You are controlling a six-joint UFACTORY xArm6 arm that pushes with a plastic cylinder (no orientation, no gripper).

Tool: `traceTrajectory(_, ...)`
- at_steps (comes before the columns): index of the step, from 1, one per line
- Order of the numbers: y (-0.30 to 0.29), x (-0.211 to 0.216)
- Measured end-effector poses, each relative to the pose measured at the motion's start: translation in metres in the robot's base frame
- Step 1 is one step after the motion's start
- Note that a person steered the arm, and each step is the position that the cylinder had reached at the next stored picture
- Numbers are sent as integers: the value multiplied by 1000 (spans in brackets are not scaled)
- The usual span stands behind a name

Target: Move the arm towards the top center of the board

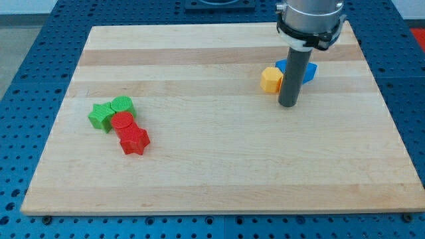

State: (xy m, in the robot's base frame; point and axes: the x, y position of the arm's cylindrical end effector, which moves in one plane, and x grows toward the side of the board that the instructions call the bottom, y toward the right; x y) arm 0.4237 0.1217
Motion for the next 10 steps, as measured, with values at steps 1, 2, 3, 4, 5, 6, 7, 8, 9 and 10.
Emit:
traceTrajectory(1,8,-11)
traceTrajectory(2,18,-17)
traceTrajectory(3,12,-13)
traceTrajectory(4,-18,11)
traceTrajectory(5,-74,13)
traceTrajectory(6,-95,-17)
traceTrajectory(7,-74,-51)
traceTrajectory(8,-47,-59)
traceTrajectory(9,-47,-59)
traceTrajectory(10,-53,-55)
